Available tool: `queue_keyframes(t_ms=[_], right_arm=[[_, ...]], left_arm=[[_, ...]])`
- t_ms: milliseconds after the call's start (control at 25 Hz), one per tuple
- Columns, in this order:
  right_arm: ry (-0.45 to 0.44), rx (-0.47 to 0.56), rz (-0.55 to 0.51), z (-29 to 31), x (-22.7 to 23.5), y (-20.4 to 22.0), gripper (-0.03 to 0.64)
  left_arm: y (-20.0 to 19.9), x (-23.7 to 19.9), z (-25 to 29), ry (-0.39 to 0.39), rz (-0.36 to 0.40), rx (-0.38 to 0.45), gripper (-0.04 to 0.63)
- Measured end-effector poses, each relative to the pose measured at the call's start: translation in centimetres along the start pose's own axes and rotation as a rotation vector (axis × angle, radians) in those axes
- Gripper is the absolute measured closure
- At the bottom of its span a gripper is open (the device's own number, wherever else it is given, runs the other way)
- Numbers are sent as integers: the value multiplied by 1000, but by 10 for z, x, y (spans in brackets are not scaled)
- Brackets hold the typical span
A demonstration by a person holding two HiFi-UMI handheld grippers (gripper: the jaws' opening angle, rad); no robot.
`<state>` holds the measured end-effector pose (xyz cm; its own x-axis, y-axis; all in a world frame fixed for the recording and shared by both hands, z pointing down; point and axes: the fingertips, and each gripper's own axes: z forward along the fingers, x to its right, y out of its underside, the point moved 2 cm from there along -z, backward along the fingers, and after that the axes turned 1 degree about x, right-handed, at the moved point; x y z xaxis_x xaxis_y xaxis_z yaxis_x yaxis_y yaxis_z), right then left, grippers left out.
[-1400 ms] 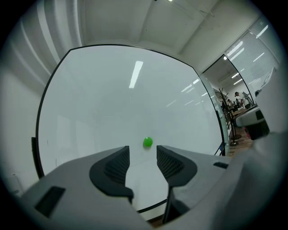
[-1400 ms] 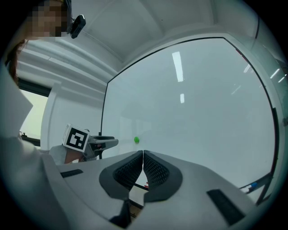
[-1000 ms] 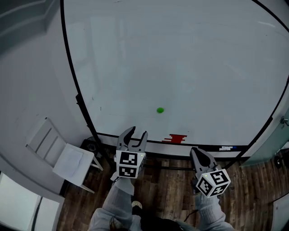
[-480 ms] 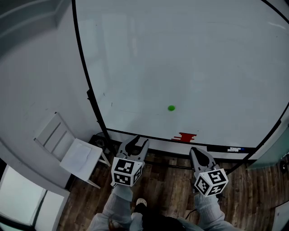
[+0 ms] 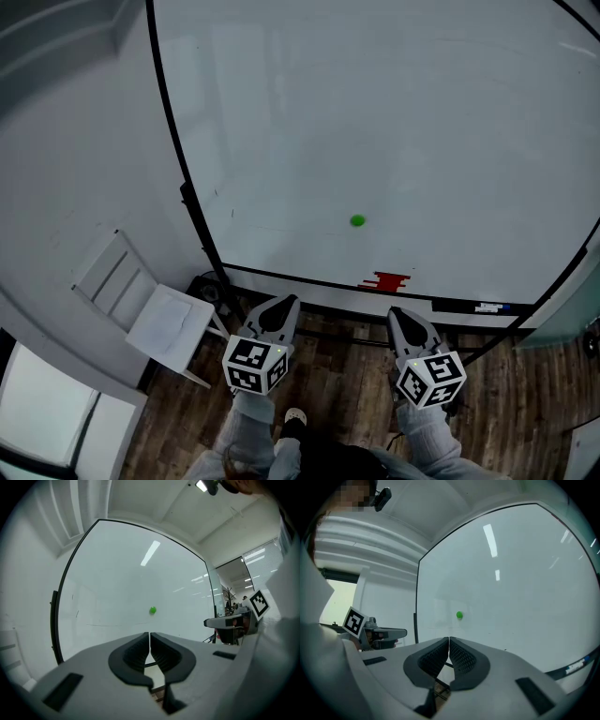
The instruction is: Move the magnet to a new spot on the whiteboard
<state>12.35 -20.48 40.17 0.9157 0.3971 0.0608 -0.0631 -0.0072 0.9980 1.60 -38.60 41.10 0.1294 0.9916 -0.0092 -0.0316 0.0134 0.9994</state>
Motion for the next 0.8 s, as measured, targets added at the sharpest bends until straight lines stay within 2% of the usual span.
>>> queue_keyframes(t_ms=[800], right_arm=[[-6, -15, -9, 3, -7, 8, 589]], left_arm=[[12, -1, -2, 19, 36, -20, 586]])
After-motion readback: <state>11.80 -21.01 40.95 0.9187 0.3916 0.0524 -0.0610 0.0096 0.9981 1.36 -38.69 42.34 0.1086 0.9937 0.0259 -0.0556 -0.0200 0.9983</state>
